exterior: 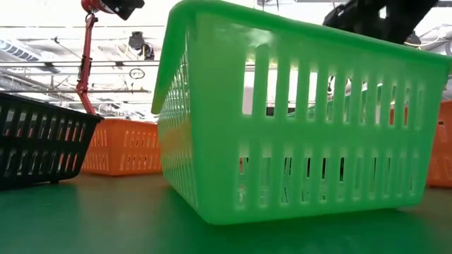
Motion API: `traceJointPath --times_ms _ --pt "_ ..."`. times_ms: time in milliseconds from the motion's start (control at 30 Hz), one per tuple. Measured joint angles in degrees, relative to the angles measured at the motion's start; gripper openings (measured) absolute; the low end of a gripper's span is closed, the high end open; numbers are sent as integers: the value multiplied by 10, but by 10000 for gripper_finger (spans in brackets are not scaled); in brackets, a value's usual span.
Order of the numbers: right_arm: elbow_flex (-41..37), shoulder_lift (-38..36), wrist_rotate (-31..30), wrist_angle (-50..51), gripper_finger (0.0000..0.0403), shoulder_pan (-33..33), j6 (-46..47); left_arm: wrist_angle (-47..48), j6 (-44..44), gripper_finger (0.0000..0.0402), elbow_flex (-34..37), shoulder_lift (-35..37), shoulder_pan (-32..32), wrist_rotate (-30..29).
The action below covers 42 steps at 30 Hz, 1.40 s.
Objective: Stack baskets by color
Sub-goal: Stack the middle right black basket on the top of the top black basket
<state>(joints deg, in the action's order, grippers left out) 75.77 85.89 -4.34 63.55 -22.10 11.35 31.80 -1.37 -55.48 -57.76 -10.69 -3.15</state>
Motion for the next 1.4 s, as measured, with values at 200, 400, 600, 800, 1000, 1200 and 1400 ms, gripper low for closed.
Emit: traceJointPath --times_ms 200,400,600,800,1000,1200,1400 --pt "-57 14 15 -32 119 -2 0 0 0 37 0 0 -10 0" --pt "-133 -1 16 -101 119 1 -9 0 -11 37 0 0 -11 0" --pt "-184 -5 15 -146 118 3 -33 -7 -14 37 0 0 -11 0" --pt "-219 -5 14 -180 109 16 -51 -20 -20 37 0 0 -11 0" --pt "-222 -5 14 -184 45 29 -67 -20 -29 37 0 0 -11 0" --pt "-200 -5 11 -184 15 33 -65 -20 -46 37 0 0 -11 0" --pt "-115 -5 -33 -153 15 34 -50 -21 -46 37 0 0 -11 0"
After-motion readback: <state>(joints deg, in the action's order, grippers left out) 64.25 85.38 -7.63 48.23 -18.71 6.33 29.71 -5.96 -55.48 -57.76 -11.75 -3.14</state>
